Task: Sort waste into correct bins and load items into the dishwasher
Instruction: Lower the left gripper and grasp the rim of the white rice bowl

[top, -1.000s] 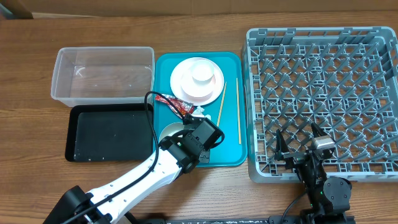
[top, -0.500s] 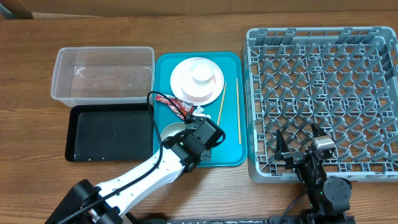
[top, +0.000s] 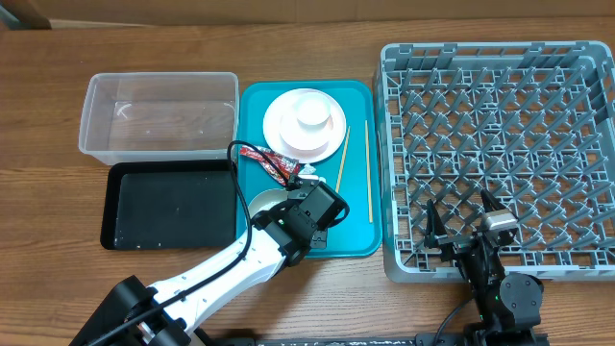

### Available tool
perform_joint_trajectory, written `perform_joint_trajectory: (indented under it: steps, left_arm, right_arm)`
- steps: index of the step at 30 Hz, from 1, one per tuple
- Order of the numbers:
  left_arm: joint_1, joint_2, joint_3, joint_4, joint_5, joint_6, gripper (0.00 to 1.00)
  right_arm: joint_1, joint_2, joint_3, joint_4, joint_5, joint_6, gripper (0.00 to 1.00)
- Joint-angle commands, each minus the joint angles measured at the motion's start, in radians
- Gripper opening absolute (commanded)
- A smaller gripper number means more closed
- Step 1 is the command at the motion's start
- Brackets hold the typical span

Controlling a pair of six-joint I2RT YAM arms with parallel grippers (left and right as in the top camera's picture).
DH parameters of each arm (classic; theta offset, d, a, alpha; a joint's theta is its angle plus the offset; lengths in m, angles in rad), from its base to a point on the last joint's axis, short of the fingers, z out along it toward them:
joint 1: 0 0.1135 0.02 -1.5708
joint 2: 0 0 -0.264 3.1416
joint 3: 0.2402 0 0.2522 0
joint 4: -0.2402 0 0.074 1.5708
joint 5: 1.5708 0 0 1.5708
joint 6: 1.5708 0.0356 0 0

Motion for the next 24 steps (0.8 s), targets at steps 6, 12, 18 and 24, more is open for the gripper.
perform_joint_trajectory:
  steps: [6, 12, 18, 24]
  left_arm:
    - [-0.006, 0.013, -0.019, 0.018, -0.021, 0.005, 0.22]
    - [-0.006, 0.018, -0.019, 0.022, -0.021, 0.013, 0.21]
    - [-0.006, 0.044, -0.019, 0.044, -0.013, 0.035, 0.21]
    - [-0.006, 0.043, -0.018, 0.044, -0.011, 0.035, 0.14]
  right_arm:
    - [-0.001, -0.010, -0.011, 0.007, 0.003, -0.003, 1.00]
    - [-0.001, -0.010, -0.011, 0.007, 0.003, -0.003, 1.00]
    - [-0.001, -0.010, -0.011, 0.007, 0.003, -0.003, 1.00]
    - [-0.001, -0.010, -0.011, 0.007, 0.003, -0.003, 1.00]
